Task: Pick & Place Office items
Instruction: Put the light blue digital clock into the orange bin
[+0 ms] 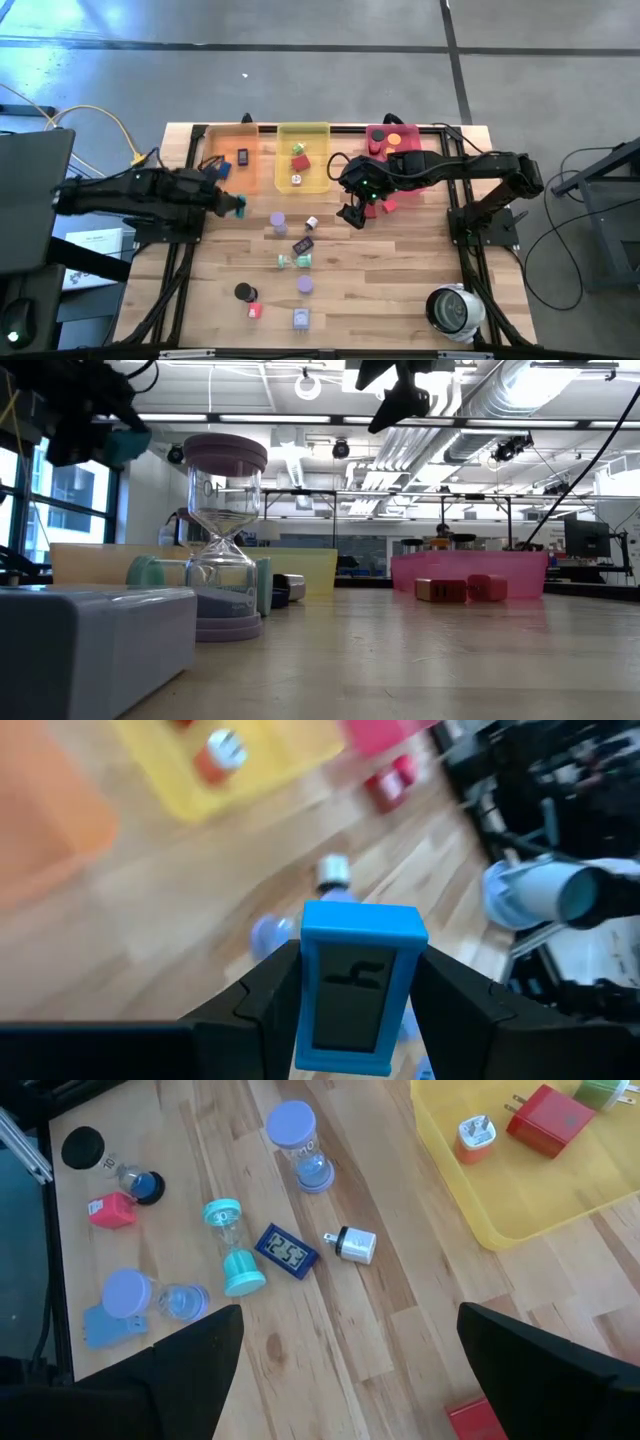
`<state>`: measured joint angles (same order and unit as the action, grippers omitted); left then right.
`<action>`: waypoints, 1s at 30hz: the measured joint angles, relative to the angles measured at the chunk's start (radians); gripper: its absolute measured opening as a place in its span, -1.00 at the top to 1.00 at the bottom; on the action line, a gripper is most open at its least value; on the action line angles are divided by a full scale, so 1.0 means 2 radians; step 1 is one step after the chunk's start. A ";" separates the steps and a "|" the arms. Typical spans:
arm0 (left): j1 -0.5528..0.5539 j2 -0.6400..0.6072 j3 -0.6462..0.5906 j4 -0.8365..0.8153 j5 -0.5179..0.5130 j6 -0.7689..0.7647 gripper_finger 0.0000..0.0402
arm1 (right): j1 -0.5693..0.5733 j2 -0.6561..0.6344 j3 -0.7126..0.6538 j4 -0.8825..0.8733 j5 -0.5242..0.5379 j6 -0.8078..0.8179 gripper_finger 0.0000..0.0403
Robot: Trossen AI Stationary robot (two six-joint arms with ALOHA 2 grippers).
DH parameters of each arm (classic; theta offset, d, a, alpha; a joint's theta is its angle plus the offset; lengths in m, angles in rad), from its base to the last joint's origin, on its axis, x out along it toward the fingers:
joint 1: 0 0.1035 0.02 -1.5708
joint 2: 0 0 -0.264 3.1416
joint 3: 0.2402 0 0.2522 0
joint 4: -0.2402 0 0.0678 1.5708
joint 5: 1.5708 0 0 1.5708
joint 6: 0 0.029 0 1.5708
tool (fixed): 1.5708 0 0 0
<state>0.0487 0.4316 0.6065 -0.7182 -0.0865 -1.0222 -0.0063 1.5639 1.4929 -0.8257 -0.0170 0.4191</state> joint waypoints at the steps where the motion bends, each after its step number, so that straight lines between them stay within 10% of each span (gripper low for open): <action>1: 0.017 0.001 0.005 0.005 0.016 0.015 0.21 | 0.000 0.000 0.000 0.000 0.000 0.001 -0.78; 18: 0.295 0.226 0.220 -0.169 0.134 0.244 0.21 | 0.000 0.000 0.000 0.010 0.000 0.002 -0.78; 30: 0.484 0.389 0.227 -0.196 0.209 0.386 0.21 | 0.000 0.000 0.000 0.010 0.021 -0.002 -0.78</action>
<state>1.0173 1.2095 1.0600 -1.1095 0.3316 -0.2494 -0.0067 1.5639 1.4929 -0.8053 0.0256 0.4152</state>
